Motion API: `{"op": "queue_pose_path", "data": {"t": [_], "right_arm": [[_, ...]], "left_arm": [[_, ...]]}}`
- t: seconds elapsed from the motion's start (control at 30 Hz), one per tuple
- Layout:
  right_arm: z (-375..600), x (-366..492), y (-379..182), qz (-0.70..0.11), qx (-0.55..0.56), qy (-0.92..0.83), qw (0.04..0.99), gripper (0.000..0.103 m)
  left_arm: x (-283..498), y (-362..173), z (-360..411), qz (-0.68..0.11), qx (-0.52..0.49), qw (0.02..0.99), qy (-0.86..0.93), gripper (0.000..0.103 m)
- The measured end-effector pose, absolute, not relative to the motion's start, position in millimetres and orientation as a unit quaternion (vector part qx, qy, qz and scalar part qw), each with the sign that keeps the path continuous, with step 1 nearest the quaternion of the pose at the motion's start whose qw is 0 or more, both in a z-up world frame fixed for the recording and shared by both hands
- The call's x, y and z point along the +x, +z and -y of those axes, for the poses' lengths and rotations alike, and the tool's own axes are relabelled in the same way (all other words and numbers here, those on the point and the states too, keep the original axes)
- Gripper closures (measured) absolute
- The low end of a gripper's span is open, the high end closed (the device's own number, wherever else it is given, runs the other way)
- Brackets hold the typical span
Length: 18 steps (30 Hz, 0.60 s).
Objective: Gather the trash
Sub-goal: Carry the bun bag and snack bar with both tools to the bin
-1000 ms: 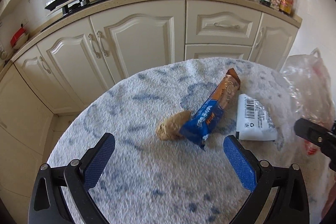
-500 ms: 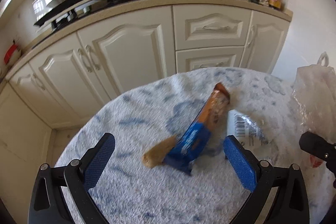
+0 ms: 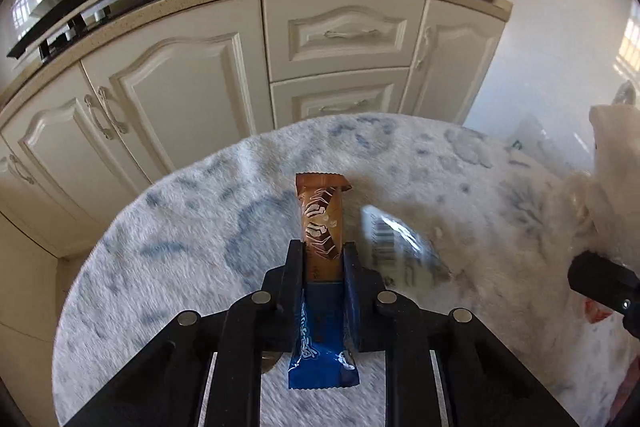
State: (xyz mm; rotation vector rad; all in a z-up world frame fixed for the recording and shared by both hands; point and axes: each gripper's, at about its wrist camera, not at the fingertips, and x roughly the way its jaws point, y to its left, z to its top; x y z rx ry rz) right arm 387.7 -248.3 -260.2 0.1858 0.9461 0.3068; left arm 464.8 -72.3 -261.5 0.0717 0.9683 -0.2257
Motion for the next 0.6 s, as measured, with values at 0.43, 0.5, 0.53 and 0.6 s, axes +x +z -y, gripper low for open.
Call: {"op": "queue_pose_path", "data": {"t": [0.43,0.5,0.53,0.6], "right_arm": [[269,321,-206,-0.413,0.095,0.133,0.896,0.05],[274,306,-194,-0.402,0.096,0.129,0.901,0.05],[277,300,-189,-0.398,0.097,0.128,0.903,0.05],[286,283,-177,-0.387,0.101,0.123,0.908,0.05]], "left_arm": [[349,-190,70,-0.39,-0.014,0.915,-0.105,0.088],[322,-175,72,-0.374,-0.017,0.921,-0.108,0.088],[308,-167,74,-0.365,-0.021,0.924,-0.113,0.088],[286,-155,79,-0.354,-0.027,0.927,-0.122,0.088]]}}
